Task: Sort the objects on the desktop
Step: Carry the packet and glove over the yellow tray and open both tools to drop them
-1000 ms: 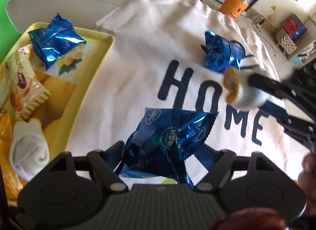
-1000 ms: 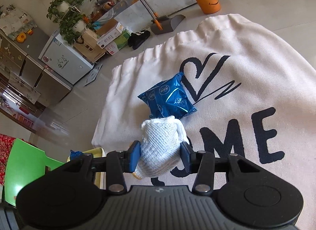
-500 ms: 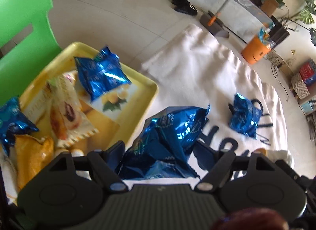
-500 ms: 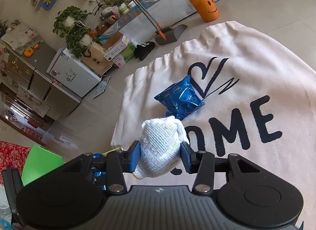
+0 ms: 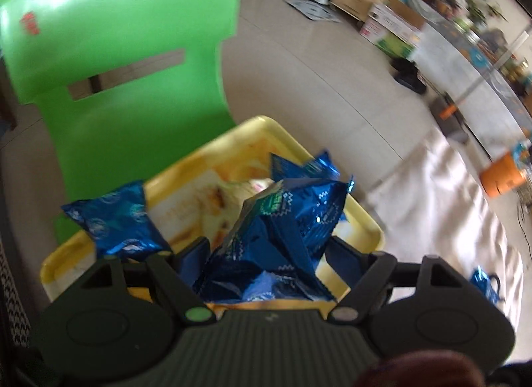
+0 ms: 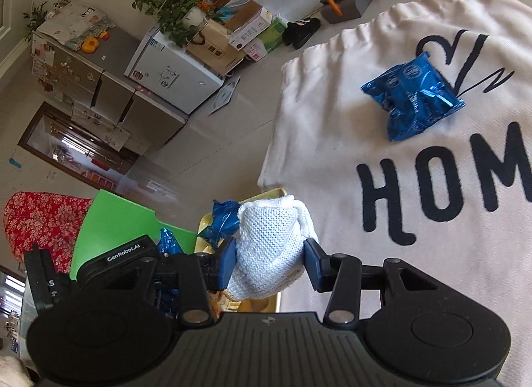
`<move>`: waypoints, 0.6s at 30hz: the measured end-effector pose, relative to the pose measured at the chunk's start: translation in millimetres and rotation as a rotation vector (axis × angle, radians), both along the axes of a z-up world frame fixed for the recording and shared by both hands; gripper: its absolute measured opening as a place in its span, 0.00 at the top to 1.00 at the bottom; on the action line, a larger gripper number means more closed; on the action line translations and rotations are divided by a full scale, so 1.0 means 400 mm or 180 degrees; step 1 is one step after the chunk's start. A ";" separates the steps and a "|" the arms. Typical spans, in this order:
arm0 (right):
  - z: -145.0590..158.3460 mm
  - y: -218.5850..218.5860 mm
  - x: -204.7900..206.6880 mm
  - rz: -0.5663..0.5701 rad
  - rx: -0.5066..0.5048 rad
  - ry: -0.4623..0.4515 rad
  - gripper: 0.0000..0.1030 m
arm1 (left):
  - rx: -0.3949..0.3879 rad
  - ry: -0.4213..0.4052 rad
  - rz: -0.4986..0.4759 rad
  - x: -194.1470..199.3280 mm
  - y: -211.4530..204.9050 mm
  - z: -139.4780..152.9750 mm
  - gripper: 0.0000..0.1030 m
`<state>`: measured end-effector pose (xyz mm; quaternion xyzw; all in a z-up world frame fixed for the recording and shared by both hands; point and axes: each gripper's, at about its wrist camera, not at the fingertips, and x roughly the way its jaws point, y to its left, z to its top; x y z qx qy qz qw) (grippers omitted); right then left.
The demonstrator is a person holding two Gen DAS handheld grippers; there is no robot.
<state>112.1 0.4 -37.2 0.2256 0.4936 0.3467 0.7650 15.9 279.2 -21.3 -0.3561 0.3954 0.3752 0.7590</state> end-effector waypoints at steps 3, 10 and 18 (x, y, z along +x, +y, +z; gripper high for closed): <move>-0.016 0.045 -0.011 0.0119 0.0013 0.0050 0.56 | 0.0058 0.0040 0.0215 -0.023 0.037 -0.001 0.24; -0.069 0.147 -0.035 0.0231 -0.0089 0.0131 0.56 | 0.0004 0.0119 0.0367 -0.047 0.067 -0.006 0.24; -0.124 0.244 -0.061 0.0389 -0.0082 0.0243 0.53 | 0.0032 0.0182 0.0558 -0.066 0.082 -0.006 0.19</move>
